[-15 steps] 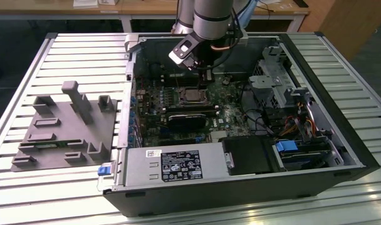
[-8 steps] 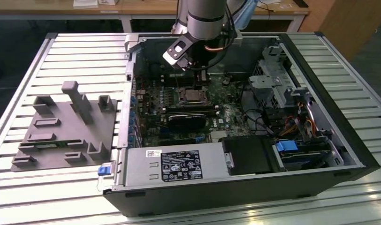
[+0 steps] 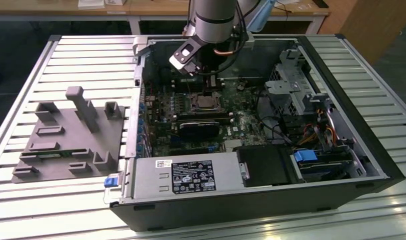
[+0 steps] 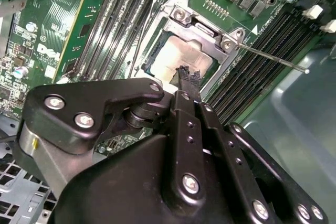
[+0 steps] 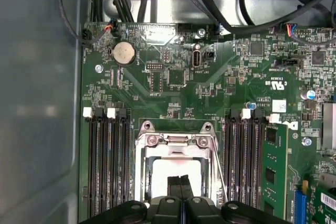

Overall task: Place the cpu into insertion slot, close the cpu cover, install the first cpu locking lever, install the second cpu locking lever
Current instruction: 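Close the cpu cover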

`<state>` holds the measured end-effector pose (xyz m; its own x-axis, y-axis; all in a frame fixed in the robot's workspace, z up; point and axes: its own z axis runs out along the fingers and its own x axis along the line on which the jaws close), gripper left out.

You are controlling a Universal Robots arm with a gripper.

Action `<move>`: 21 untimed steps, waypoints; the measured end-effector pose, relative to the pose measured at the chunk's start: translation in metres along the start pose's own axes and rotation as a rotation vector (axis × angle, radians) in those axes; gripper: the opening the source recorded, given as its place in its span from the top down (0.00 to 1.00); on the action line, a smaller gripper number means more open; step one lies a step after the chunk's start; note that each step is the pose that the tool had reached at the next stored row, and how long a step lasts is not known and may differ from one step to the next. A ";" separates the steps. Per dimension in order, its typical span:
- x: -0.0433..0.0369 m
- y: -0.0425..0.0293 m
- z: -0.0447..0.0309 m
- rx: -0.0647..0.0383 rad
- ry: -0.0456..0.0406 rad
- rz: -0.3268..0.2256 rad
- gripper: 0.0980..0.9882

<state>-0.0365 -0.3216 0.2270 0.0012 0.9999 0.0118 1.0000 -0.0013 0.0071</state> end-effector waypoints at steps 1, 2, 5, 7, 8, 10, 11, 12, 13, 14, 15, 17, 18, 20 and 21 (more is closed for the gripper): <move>0.0000 -0.0001 0.0000 0.000 -0.0001 0.000 1.00; 0.0000 -0.0001 0.0000 0.000 -0.0001 0.000 1.00; 0.0000 -0.0002 0.0000 0.000 0.0001 -0.023 1.00; 0.0000 -0.0003 0.0000 0.001 0.0003 -0.056 1.00; 0.0000 -0.0003 0.0000 0.001 0.0004 -0.074 1.00; 0.0000 -0.0002 0.0000 0.001 0.0007 -0.110 1.00; 0.0000 -0.0002 0.0000 0.002 0.0008 -0.128 1.00; 0.0000 -0.0002 0.0000 0.002 0.0009 -0.148 1.00; 0.0000 -0.0002 0.0000 0.002 0.0011 -0.166 1.00; 0.0000 -0.0002 0.0000 0.002 0.0012 -0.184 1.00; 0.0000 -0.0002 0.0000 0.002 0.0013 -0.202 1.00; 0.0000 -0.0002 0.0000 0.003 0.0016 -0.237 1.00; 0.0000 -0.0002 0.0000 0.003 0.0017 -0.256 1.00; 0.0000 -0.0002 0.0000 0.003 0.0019 -0.293 1.00; 0.0000 -0.0002 0.0000 0.004 0.0021 -0.311 1.00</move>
<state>-0.0367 -0.3216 0.2270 -0.3050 0.9523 0.0117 0.9524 0.3049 0.0071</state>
